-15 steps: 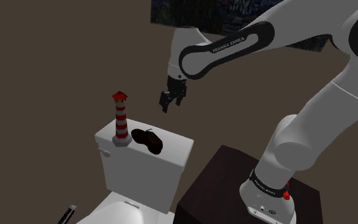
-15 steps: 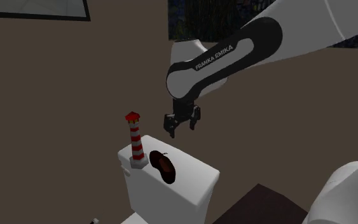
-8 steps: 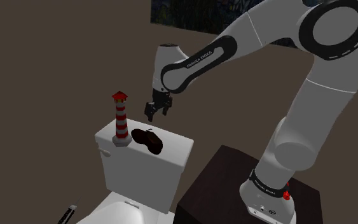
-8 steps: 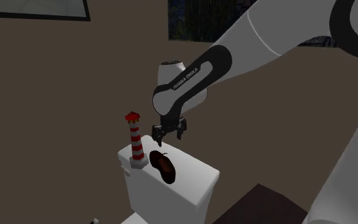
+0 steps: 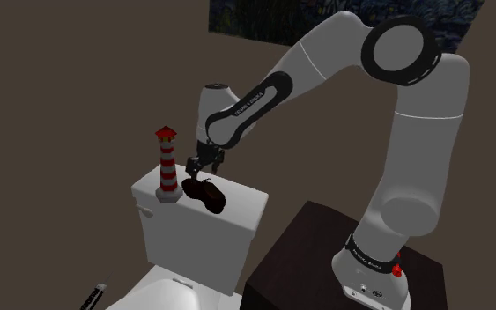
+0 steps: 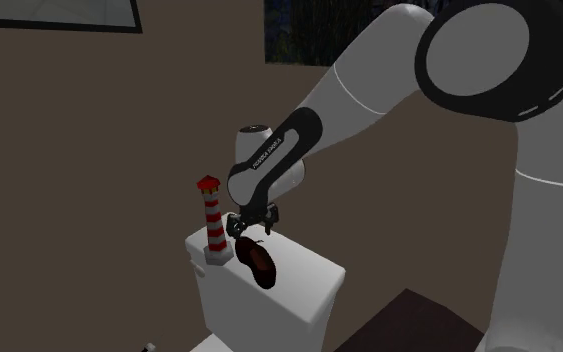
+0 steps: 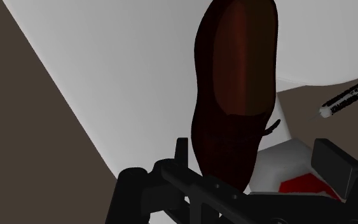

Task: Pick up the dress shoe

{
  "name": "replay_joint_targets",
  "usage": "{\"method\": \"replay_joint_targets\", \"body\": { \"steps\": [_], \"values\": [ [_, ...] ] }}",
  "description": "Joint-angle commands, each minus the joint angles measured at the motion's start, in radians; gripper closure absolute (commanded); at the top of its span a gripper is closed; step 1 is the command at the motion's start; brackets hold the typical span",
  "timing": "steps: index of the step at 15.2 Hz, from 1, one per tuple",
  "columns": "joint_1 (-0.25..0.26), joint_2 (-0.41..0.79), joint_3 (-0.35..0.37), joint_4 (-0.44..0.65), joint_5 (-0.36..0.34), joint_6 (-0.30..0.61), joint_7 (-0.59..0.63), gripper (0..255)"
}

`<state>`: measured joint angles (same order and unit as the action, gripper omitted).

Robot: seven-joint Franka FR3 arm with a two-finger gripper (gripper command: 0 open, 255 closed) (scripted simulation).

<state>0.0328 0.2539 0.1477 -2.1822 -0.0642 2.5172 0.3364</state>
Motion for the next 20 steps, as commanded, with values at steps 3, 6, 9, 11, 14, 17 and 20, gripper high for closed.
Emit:
{"method": "replay_joint_targets", "body": {
  "steps": [3, 6, 9, 11, 14, 17, 20],
  "values": [
    [0.003, 0.044, -0.006, -0.005, -0.012, 0.049, 0.007, 0],
    [0.005, 0.061, -0.008, -0.006, -0.016, 0.067, 0.011, 0],
    [0.004, 0.061, -0.008, -0.005, -0.016, 0.066, 0.010, 255],
    [0.004, 0.060, -0.008, -0.006, -0.016, 0.066, 0.010, 255],
    [0.004, 0.060, -0.008, -0.006, -0.016, 0.066, 0.010, 255],
    [0.004, 0.050, -0.007, -0.005, -0.013, 0.056, 0.009, 255],
    [0.000, 0.019, -0.002, -0.002, -0.004, 0.021, 0.002, 255]
  ]
}}
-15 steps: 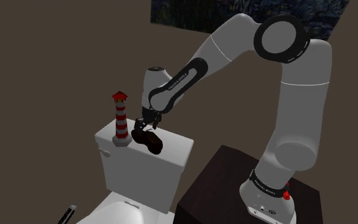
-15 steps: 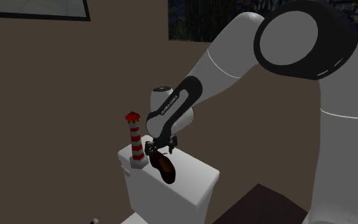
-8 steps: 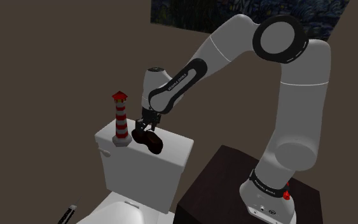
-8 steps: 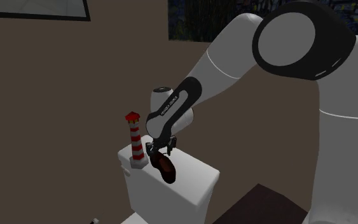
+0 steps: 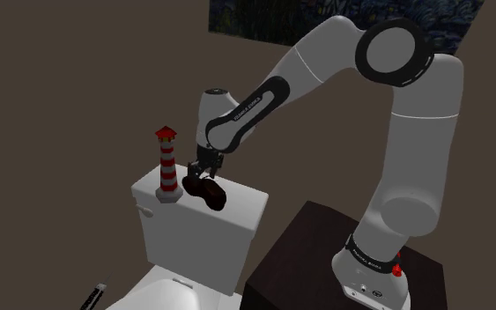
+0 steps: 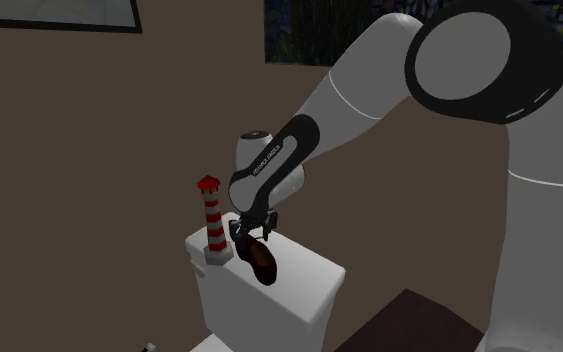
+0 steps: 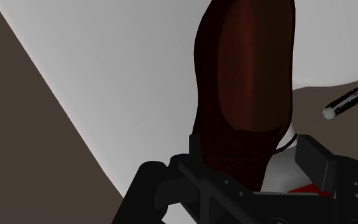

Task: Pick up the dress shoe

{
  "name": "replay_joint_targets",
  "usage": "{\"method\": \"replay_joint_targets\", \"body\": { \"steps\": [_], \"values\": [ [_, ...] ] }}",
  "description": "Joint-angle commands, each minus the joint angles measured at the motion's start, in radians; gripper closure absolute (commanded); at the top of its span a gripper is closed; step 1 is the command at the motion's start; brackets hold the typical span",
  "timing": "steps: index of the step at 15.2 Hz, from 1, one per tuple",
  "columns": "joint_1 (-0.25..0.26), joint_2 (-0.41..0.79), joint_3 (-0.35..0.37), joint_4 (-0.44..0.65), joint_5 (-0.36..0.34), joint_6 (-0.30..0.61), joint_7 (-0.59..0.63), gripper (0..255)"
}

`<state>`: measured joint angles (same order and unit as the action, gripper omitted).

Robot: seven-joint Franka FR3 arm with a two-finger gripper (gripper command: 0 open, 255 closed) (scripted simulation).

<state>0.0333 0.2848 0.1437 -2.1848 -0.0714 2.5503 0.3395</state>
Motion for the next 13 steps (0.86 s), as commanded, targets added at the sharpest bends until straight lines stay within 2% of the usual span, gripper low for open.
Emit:
{"method": "replay_joint_targets", "body": {
  "steps": [1, 11, 13],
  "values": [
    [-0.001, -0.022, 0.003, 0.003, 0.006, -0.024, -0.003, 255],
    [-0.008, -0.115, 0.012, 0.031, 0.032, -0.144, -0.021, 255],
    [-0.008, -0.116, 0.012, 0.032, 0.032, -0.146, -0.021, 255]
  ]
}}
